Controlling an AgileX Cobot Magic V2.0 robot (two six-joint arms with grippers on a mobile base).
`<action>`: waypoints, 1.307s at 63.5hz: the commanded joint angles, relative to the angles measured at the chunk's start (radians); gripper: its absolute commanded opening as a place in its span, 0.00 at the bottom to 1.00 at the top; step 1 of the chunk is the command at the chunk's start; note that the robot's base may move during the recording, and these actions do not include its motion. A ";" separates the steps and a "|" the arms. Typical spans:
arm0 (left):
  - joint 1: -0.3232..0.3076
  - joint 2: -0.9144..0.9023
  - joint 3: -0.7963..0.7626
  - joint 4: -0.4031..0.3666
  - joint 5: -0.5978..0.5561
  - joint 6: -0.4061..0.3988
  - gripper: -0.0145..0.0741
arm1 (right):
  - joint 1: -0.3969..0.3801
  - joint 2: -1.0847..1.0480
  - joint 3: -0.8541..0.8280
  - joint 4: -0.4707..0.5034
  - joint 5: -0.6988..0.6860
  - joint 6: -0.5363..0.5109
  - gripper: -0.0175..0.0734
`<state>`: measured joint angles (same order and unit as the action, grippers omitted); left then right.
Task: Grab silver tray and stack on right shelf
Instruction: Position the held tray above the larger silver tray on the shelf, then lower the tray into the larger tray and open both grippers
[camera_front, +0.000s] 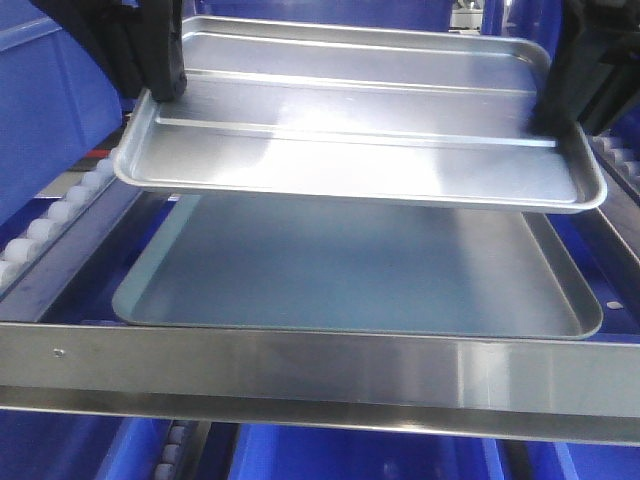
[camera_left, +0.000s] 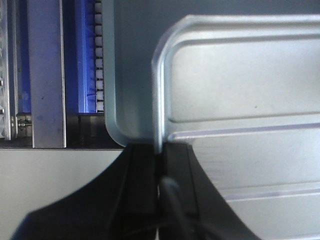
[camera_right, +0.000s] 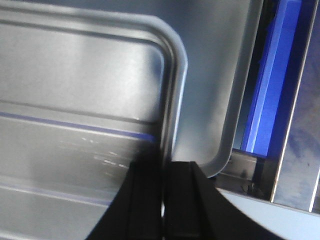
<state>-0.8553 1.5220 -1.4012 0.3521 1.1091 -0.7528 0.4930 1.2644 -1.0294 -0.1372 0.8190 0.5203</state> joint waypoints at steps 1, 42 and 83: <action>-0.003 -0.033 -0.033 0.029 -0.019 0.015 0.06 | -0.002 -0.032 -0.039 -0.030 -0.097 -0.020 0.25; 0.230 0.119 -0.096 -0.106 -0.183 0.231 0.06 | -0.076 0.222 -0.294 -0.035 0.020 -0.103 0.25; 0.239 0.329 -0.097 -0.106 -0.262 0.261 0.16 | -0.103 0.429 -0.295 -0.037 0.011 -0.109 0.27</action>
<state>-0.6229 1.8986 -1.4688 0.2139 0.8516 -0.5283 0.3947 1.7428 -1.2877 -0.1318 0.8544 0.4400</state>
